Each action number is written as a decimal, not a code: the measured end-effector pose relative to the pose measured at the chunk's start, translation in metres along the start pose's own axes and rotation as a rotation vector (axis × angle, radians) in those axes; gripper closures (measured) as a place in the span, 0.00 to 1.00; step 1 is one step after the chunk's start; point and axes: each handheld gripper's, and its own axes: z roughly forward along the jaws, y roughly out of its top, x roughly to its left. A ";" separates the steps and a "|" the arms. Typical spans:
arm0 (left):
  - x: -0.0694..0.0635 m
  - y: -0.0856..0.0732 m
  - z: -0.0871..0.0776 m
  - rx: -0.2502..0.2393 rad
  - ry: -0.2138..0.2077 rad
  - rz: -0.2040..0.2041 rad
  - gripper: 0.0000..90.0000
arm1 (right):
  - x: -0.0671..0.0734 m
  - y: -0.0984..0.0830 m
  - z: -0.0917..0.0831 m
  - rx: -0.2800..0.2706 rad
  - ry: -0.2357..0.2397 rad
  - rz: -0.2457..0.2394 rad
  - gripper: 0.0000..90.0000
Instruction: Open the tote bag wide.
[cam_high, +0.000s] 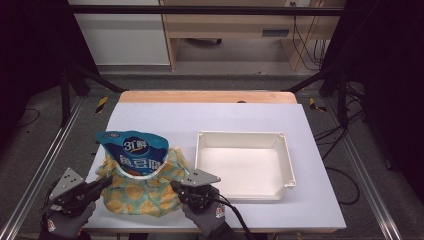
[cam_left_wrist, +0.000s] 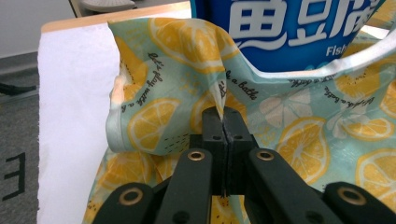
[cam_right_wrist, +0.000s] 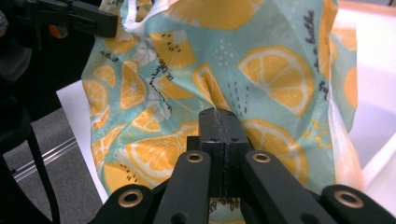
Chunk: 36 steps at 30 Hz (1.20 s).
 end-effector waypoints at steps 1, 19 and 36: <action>0.000 -0.001 0.001 0.009 -0.001 0.004 0.99 | 0.000 -0.002 0.001 0.003 -0.002 0.004 1.00; 0.000 -0.014 0.018 0.105 0.002 0.025 0.99 | -0.003 -0.026 0.015 0.069 -0.032 0.020 1.00; 0.003 -0.024 0.035 0.216 -0.012 0.035 0.99 | -0.002 -0.044 0.033 0.144 -0.052 0.021 1.00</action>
